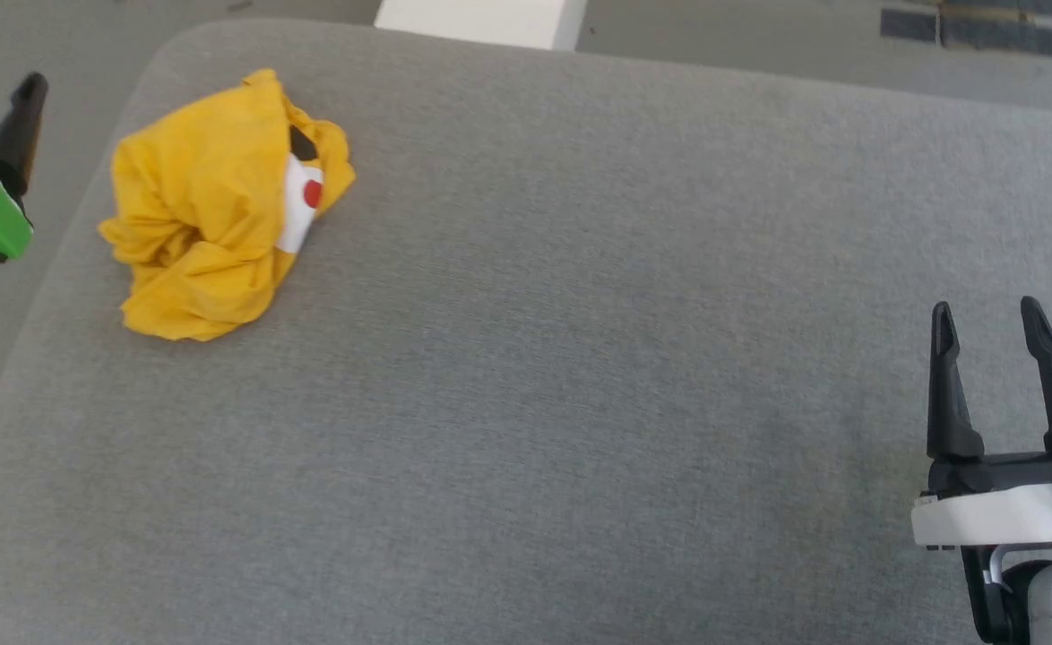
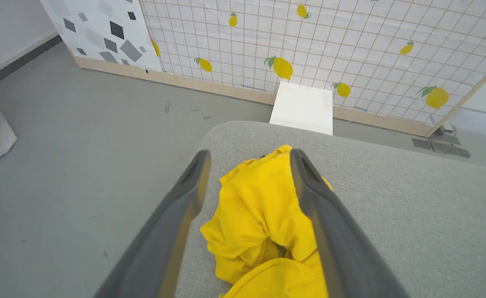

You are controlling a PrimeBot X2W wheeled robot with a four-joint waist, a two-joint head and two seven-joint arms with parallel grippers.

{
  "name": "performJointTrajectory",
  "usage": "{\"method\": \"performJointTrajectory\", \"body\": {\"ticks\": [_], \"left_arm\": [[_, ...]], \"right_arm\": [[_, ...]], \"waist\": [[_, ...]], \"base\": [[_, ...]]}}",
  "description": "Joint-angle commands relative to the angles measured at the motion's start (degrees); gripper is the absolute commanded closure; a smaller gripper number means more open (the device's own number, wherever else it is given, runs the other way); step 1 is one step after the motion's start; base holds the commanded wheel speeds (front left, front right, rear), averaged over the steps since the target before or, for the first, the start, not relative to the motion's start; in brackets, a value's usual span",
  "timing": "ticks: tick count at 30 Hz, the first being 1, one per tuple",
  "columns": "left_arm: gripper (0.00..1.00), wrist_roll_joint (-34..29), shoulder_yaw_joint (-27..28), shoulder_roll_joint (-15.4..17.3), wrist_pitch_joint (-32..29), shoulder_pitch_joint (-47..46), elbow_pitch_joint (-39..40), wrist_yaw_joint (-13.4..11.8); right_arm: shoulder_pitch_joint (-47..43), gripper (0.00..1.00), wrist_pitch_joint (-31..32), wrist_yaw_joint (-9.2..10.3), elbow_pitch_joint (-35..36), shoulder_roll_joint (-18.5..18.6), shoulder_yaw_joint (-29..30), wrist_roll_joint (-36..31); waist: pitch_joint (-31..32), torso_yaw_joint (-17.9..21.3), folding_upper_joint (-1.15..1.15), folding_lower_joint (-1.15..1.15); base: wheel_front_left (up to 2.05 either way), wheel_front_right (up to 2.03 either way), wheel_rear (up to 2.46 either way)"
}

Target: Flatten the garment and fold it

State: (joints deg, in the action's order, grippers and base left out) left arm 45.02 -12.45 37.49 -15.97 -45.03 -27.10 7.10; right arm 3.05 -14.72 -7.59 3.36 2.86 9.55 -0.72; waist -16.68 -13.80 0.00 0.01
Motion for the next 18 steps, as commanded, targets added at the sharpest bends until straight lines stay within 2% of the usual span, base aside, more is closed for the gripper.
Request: {"method": "performJointTrajectory", "body": {"ticks": [1, 6, 12, 18], "left_arm": [[0.00, 1.16, -0.80, 0.49, 0.64, -0.47, -0.77, 0.38], [0.00, 6.33, -4.46, 1.00, -0.35, -0.56, -3.13, 0.38], [0.00, 11.93, -7.98, 2.31, -7.79, -1.03, -7.92, 0.38], [0.00, 15.31, -9.00, 1.33, -12.77, -1.97, -12.98, 0.38]], "right_arm": [[1.10, 0.00, -0.28, 0.10, 0.56, 0.01, -0.23, -0.88], [1.61, 0.00, -0.28, 0.10, 1.45, 0.01, -0.60, -1.81], [1.98, 0.00, -0.28, 0.10, 2.51, 0.01, -0.97, -2.18], [2.39, 0.00, -0.28, 0.10, 3.24, 0.01, -0.97, -1.78]], "waist": [[-3.38, 2.59, 0.00, -0.01], [-6.27, 3.83, 0.00, -0.01], [-9.02, 5.56, 0.00, -0.01], [-11.13, 7.35, 0.00, -0.01]], "base": [[0.00, 0.00, 0.00], [0.00, 0.00, 0.00], [0.00, 0.00, 0.00], [0.00, 0.00, 0.00]]}}
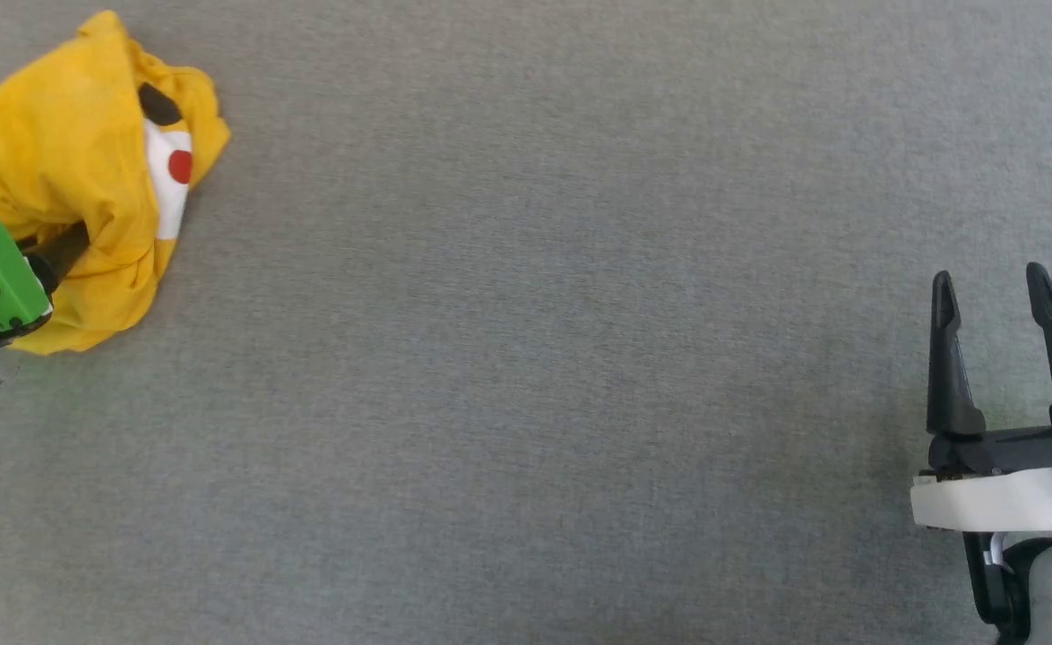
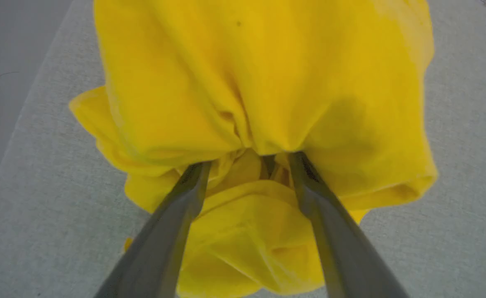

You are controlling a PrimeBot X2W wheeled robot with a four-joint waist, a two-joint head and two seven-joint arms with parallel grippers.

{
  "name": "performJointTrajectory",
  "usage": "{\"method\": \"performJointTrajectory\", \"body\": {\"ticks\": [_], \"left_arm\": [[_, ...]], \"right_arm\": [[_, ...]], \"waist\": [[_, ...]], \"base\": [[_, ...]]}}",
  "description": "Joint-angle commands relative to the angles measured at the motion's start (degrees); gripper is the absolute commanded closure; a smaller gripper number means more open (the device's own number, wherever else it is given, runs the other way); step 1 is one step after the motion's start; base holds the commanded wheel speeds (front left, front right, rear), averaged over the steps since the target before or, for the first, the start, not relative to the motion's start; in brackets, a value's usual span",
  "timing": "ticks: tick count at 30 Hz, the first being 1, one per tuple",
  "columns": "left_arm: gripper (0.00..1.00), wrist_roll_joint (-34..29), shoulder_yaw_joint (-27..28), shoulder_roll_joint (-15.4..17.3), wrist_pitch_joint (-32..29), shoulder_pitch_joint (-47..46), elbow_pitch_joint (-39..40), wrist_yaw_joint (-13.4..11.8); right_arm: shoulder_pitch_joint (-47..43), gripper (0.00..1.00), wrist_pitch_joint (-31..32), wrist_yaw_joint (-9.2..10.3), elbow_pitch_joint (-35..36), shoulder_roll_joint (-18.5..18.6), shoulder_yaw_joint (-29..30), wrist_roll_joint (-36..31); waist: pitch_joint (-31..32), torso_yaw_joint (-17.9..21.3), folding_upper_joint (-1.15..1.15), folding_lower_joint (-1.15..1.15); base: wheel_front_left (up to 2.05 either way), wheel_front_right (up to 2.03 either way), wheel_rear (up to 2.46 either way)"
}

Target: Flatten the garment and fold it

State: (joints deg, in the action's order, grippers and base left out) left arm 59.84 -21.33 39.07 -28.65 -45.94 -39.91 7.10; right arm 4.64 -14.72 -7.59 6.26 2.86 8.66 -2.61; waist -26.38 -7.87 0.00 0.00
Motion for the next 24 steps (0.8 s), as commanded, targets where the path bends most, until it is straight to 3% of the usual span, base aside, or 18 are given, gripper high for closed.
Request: {"method": "performJointTrajectory", "body": {"ticks": [1, 10, 11, 12, 24], "left_arm": [[0.00, 0.82, -0.25, -0.29, -0.41, -1.10, -0.64, 0.38], [0.00, 1.13, -2.02, -0.36, 1.67, -1.43, -5.57, 0.38], [0.37, 0.92, -2.47, -0.32, 2.03, -1.40, -5.81, 0.38], [1.00, 0.90, -3.04, -0.34, 2.37, -1.31, -5.85, 0.38], [1.00, 5.63, -5.24, 1.71, 5.94, -1.61, -4.11, 0.38]], "right_arm": [[0.87, 0.00, -0.28, 0.10, 0.44, 0.01, -0.11, 0.19], [1.36, 0.00, -0.28, 0.10, 1.52, 0.01, -0.18, 0.60], [1.42, 0.00, -0.28, 0.10, 1.61, 0.01, -0.18, 0.63], [1.47, 0.00, -0.28, 0.10, 1.72, 0.01, -0.11, 0.68], [2.07, 0.00, -0.28, 0.10, 1.49, 0.01, 0.28, 1.21]], "waist": [[-1.73, 1.72, 0.00, 0.00], [-3.61, 4.19, 0.00, 0.00], [-3.69, 4.37, 0.00, 0.00], [-3.75, 4.53, 0.00, 0.00], [-2.63, 4.39, 0.00, 0.00]], "base": [[0.00, 0.00, 0.00], [0.00, 0.00, 0.00], [0.00, 0.00, 0.00], [0.00, 0.00, 0.00], [0.00, 0.00, 0.00]]}}
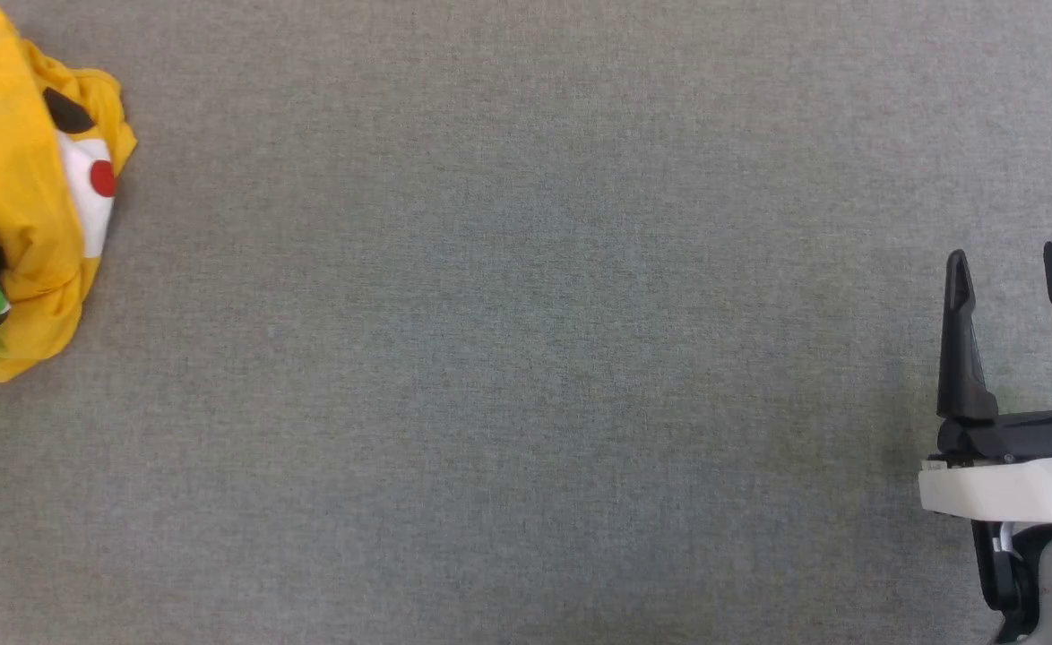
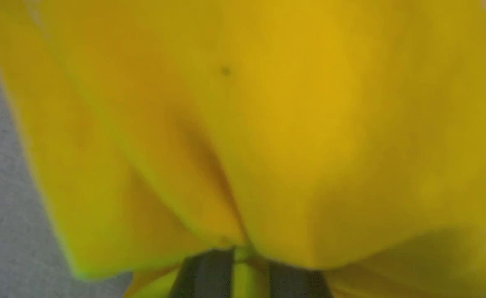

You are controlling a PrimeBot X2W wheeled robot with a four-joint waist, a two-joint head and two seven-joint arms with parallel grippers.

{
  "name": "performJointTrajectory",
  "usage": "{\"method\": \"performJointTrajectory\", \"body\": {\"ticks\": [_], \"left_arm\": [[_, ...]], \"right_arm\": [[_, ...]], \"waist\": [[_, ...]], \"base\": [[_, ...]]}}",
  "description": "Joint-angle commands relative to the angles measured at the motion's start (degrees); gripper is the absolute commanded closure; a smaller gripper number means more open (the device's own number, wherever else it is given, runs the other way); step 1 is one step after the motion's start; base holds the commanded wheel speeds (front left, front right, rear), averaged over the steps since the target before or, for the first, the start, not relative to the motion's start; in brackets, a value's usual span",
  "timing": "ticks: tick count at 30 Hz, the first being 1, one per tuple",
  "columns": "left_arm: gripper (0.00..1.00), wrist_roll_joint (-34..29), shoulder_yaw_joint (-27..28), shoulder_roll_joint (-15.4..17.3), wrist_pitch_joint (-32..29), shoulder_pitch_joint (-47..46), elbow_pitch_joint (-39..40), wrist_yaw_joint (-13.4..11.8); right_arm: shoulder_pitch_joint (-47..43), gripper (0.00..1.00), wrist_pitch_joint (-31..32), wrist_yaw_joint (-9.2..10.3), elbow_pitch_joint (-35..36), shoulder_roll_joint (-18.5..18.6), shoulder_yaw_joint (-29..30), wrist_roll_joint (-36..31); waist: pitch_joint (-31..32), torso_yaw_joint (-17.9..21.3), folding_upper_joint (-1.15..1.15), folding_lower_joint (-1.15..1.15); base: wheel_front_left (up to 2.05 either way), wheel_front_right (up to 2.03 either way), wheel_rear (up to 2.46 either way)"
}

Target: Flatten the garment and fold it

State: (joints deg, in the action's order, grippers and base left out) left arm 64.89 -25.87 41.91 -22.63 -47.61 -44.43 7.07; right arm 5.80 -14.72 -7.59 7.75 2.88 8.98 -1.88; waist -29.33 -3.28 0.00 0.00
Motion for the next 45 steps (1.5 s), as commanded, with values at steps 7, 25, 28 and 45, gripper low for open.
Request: {"method": "performJointTrajectory", "body": {"ticks": [7, 25, 28, 45], "left_arm": [[1.00, 1.95, -2.98, 2.86, 2.75, -0.40, 6.43, 0.42], [1.00, 2.63, -8.01, 9.35, 8.52, -5.11, 21.94, 0.42], [1.00, 3.86, -7.19, 8.14, 8.61, -5.94, 23.71, -0.53], [1.00, 7.99, -5.17, -2.15, 6.94, -15.35, 35.39, -10.13]], "right_arm": [[1.08, 0.00, -0.28, 0.10, -1.54, -0.01, -0.55, 1.89], [-2.63, 0.00, -0.28, 0.10, -6.29, -0.01, 0.00, 6.77], [-3.70, 0.00, -0.28, 0.10, -6.89, -0.01, 0.20, 7.44], [-6.80, 0.00, -0.28, 0.10, -8.46, -0.01, 0.22, 9.44]], "waist": [[3.23, -0.76, 0.00, 0.00], [17.35, -1.36, 0.00, 0.00], [19.50, -1.15, 0.00, 0.00], [26.20, 0.95, 0.00, 0.00]], "base": [[0.00, 0.00, 0.00], [0.00, 0.00, 0.00], [0.00, 0.00, 0.00], [0.00, 0.00, 0.00]]}}
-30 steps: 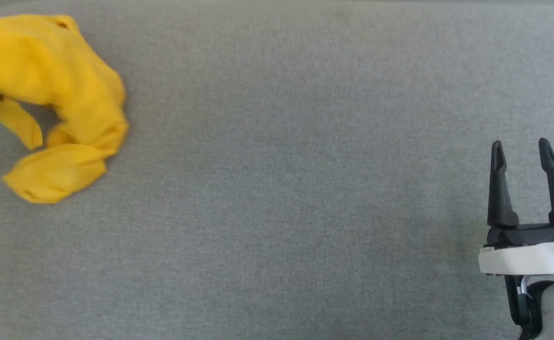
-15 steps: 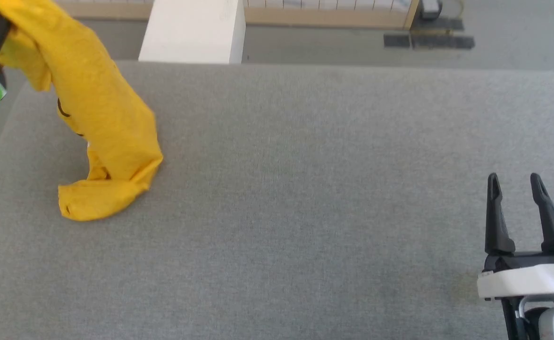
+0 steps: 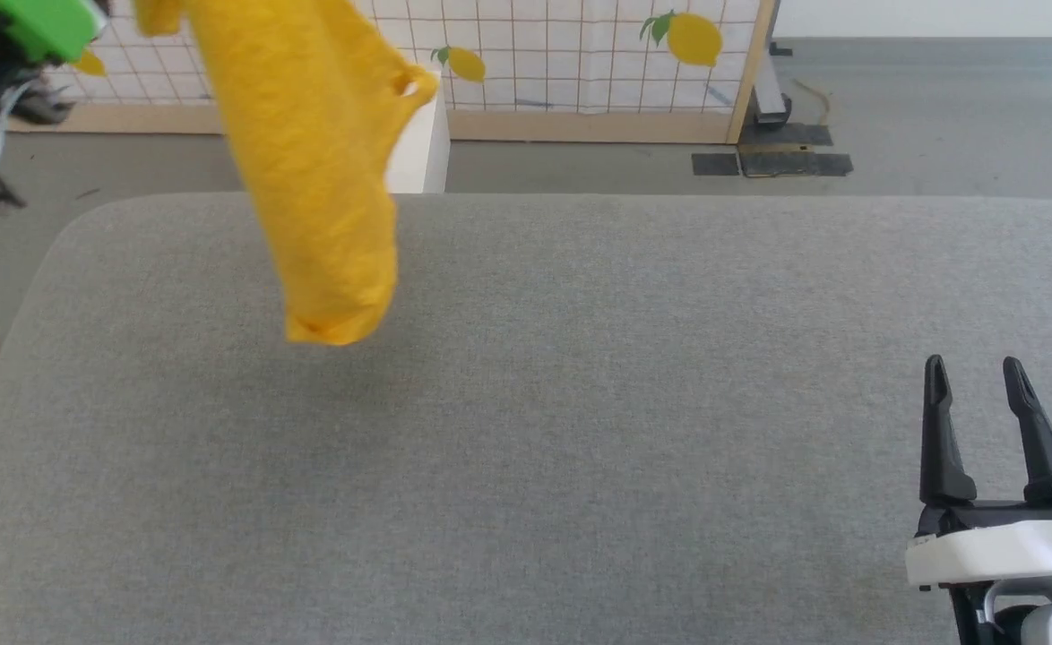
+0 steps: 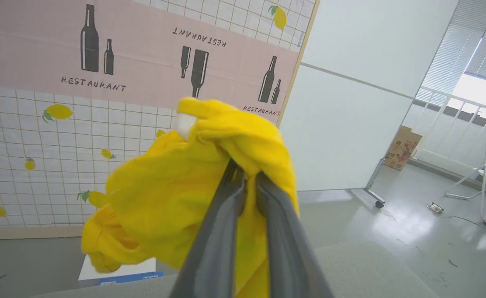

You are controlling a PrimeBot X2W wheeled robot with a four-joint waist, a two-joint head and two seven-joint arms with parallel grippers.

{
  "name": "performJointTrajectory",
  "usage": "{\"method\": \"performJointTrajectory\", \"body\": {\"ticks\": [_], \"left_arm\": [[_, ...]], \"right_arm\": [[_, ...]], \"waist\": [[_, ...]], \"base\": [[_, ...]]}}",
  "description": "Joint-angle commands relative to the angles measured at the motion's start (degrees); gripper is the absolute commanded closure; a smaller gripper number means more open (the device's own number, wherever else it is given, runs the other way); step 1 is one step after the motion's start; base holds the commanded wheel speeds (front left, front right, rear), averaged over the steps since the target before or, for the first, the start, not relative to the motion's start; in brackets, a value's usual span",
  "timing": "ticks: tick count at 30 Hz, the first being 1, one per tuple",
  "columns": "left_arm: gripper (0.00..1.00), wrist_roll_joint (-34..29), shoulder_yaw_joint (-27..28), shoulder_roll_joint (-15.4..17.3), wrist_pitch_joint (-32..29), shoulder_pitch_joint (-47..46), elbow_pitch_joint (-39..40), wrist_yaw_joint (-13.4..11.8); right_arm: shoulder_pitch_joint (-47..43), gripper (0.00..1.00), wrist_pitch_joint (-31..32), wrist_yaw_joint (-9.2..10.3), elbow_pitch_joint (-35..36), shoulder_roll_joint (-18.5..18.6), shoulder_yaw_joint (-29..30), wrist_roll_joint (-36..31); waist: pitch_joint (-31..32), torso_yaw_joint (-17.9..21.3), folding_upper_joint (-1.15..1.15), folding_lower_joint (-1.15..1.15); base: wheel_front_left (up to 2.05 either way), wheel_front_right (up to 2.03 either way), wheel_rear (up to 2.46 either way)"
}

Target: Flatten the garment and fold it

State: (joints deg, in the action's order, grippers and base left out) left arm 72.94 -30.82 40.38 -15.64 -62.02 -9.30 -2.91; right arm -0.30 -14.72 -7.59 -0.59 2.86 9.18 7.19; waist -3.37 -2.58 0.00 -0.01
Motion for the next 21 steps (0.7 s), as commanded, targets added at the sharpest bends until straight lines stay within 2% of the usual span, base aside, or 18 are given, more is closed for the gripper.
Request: {"method": "performJointTrajectory", "body": {"ticks": [1, 14, 19, 20, 21], "left_arm": [[1.00, -0.23, -0.75, -1.69, -0.28, -1.62, 0.58, -0.44], [1.00, -4.04, -8.44, -12.78, 0.96, -2.15, 3.88, -2.64], [1.00, -4.62, -10.43, -16.12, 3.97, 1.69, 5.40, -3.04], [1.00, -5.31, -12.34, -18.76, 7.00, 5.88, 5.52, -3.53], [1.00, -5.80, -13.35, -19.28, 7.56, 7.11, 5.36, -3.40]], "right_arm": [[-0.73, 0.00, -0.28, 0.10, -0.17, 0.01, 0.01, 0.48], [-0.03, 0.00, -0.28, 0.10, 0.04, 0.01, 0.02, 1.28], [-0.05, 0.00, -0.28, 0.10, 0.24, 0.01, 0.91, 1.45], [0.04, 0.00, -0.28, 0.10, 0.20, 0.01, 1.16, 1.58], [0.09, 0.00, -0.28, 0.10, 0.20, 0.01, 1.18, 1.61]], "waist": [[0.27, 0.33, 0.00, 0.01], [-0.87, 2.80, 0.00, 0.01], [-1.72, 3.69, 0.00, 0.01], [-2.21, 3.93, 0.00, 0.01], [-2.33, 4.00, 0.00, 0.01]], "base": [[0.00, 0.00, 0.00], [0.00, 0.00, 0.00], [0.00, 0.00, 0.00], [0.00, 0.00, 0.00], [0.00, 0.00, 0.00]]}}
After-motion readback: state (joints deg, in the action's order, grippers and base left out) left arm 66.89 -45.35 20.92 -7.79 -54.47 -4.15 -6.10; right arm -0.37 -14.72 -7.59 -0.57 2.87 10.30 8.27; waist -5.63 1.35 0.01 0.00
